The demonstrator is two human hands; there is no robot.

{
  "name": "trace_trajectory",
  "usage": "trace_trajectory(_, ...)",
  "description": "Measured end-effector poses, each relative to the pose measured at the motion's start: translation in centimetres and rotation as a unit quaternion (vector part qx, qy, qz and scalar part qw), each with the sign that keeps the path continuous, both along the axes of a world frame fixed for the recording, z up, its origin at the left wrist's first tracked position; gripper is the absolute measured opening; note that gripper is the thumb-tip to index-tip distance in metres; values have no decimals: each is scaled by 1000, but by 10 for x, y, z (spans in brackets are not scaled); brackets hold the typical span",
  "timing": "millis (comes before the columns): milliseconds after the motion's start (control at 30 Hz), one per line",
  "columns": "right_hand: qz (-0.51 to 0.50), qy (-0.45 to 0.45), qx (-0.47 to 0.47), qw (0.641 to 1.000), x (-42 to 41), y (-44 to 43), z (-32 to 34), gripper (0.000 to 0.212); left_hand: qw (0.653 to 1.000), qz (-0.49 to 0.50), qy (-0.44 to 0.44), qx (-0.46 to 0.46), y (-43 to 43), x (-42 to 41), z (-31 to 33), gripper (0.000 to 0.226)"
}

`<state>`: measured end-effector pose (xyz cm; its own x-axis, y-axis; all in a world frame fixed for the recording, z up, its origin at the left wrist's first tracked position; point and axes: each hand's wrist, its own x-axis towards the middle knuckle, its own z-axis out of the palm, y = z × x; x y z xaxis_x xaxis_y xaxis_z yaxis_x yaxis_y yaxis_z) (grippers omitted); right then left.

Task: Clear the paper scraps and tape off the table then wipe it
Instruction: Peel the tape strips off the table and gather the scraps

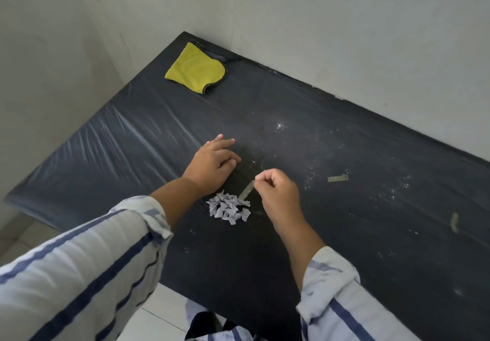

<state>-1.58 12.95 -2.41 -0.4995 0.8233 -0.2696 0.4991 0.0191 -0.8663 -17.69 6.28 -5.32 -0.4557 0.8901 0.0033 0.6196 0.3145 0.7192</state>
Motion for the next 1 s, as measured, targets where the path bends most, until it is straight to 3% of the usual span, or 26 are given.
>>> trace_trajectory(133,-15,15,-34,999,-5,-12,3,16,994,-74,-79,-33,-26,16,14,48)
trace_trajectory(200,-24,19,-41,999,-8,-18,5,15,991,-83,-98,-49,-36,24,17,44)
trace_trajectory(300,-32,25,-48,998,-11,-25,7,15,993,-48,-93,-56,-45,33,22,14)
trace_trajectory(500,-41,-3,-43,998,-12,-36,4,14,992,68,-20,-100,-58,44,23,23)
trace_trajectory(633,-53,-14,-60,997,-12,-45,-3,14,979,122,-73,-145,-64,55,25,20)
trace_trajectory(767,-60,-19,-75,995,-7,-50,-3,16,951,163,-207,-164,-68,64,21,27)
trace_trajectory(1000,-47,-63,-70,994,-1,-49,-10,18,950,174,-183,-185,-68,69,12,29)
